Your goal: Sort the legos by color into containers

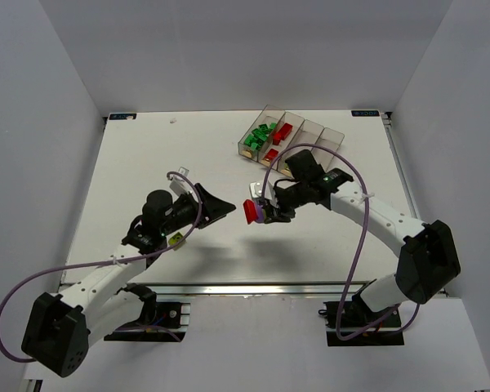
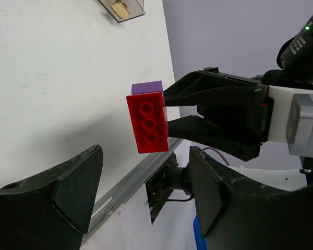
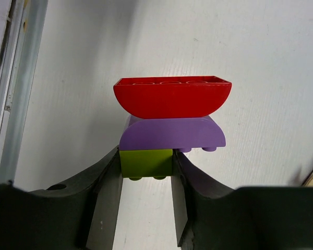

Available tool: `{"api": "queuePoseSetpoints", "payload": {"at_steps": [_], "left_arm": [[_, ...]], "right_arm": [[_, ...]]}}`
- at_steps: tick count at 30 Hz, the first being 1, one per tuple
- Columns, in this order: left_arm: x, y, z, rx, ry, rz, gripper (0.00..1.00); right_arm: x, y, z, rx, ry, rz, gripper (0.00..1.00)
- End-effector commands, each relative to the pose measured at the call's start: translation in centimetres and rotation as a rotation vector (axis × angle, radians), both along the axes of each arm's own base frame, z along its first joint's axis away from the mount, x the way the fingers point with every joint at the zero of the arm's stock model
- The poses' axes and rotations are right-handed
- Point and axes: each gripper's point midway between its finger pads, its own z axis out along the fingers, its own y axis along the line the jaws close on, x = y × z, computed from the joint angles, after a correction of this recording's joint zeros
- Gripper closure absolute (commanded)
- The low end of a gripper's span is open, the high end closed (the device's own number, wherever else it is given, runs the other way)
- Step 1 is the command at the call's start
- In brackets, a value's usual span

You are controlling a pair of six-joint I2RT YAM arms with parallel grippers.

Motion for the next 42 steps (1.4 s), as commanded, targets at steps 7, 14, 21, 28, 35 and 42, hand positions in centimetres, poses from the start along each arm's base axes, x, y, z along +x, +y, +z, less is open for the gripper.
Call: {"api": "queuePoseSetpoints", "payload": {"at_steps": [7, 14, 21, 28, 35, 42], "left_arm": [[0.3, -1.2, 2.5, -0.060, -0.061, -0.063, 0.23], [0.4, -1.2, 1.5, -0.045, -0.036, -0.060, 0.22], [0.6, -1.6, 1.4, -0.053, -0.033, -0.067, 0.23], [0.7, -1.9, 0.6, -0.043, -0.012, -0.080, 0.25], [0.4, -2.1, 0.0, -0.054, 0.008, -0.094, 0.43], [0.4, -2.6, 0.7, -0.103, -0.005, -0.120, 0.70]], "right_arm": [[0.1, 3.2, 3.3, 0.058, -0.020, -0.025, 1.00], [0.1, 4.6, 3.7, 0.060, -0.031, -0.010, 1.00], [-0.6, 5.7, 3.5, 0.052, -0.044, 0.012, 1.00], [-0.3, 6.8, 4.4, 0.066, -0.055, 0.007, 1.00], [-0.2, 6.9, 4.2, 0.064, -0.053, 0.004, 1.00], [-0.5, 6.8, 4.0, 0.065, -0.044, 0.005, 1.00]]}}
